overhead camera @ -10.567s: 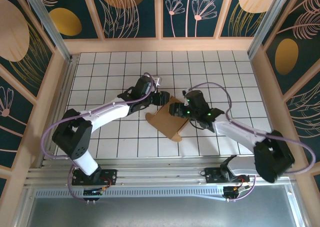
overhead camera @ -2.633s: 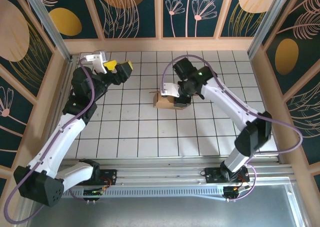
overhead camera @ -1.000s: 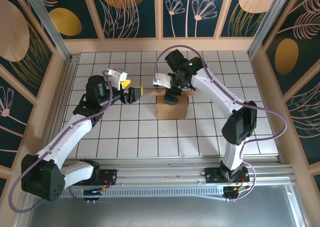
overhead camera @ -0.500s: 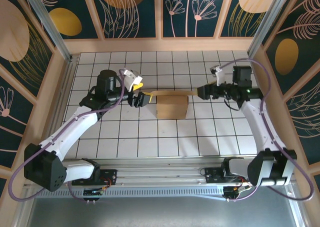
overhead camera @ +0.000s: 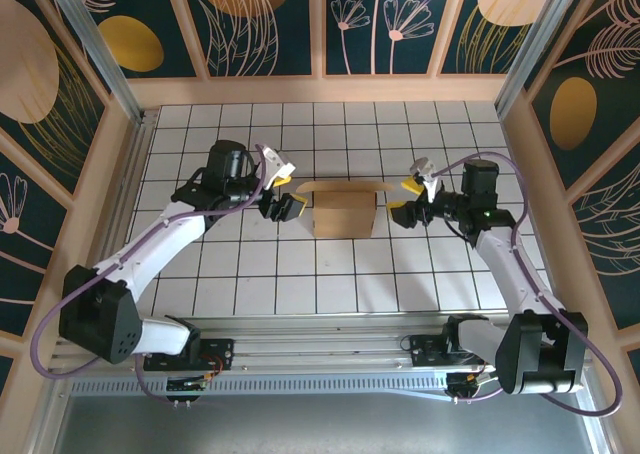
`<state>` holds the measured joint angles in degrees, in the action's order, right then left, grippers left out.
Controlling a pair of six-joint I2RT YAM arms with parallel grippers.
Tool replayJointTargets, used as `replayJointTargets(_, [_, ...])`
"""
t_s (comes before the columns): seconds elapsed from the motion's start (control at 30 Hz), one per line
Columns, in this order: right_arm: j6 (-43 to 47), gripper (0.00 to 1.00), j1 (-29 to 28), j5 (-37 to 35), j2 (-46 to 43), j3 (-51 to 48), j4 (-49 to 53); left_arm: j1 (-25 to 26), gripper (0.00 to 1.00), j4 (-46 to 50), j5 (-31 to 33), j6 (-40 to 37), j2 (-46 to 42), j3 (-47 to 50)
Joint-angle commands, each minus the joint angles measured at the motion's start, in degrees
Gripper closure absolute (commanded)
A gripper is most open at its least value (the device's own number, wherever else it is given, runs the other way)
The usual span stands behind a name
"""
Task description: Fold the paper box
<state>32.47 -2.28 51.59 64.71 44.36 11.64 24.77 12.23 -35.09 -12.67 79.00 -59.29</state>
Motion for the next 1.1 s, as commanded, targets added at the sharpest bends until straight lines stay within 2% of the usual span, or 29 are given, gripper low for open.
replayJointTargets(0.0, [5.4, 0.23, 0.2, 2.3, 2.1, 1.2, -4.2, 0.1, 0.22, -1.0, 1.7, -2.7, 3.1, -1.9])
replayJointTargets(0.33, [8.2, 0.41, -0.8, 6.0, 10.5, 7.2, -0.5, 0.3, 0.44, -5.5, 0.1, 0.0, 5.4, -1.8])
replayJointTargets(0.57, [8.9, 0.49, -3.3, 5.6, 13.9, 10.0, -0.2, 0.6, 0.51, -4.4, -1.0, 0.2, 7.9, -3.7])
replayJointTargets(0.87, [11.2, 0.66, -4.4, 5.0, 16.5, 12.5, 3.9, 1.3, 0.66, -4.2, -2.2, 0.8, 9.0, -5.6])
replayJointTargets(1.07, [10.7, 0.67, -4.4, 2.9, 15.3, 11.8, 4.4, 1.9, 0.70, -2.1, -0.1, 0.4, 9.3, -6.1])
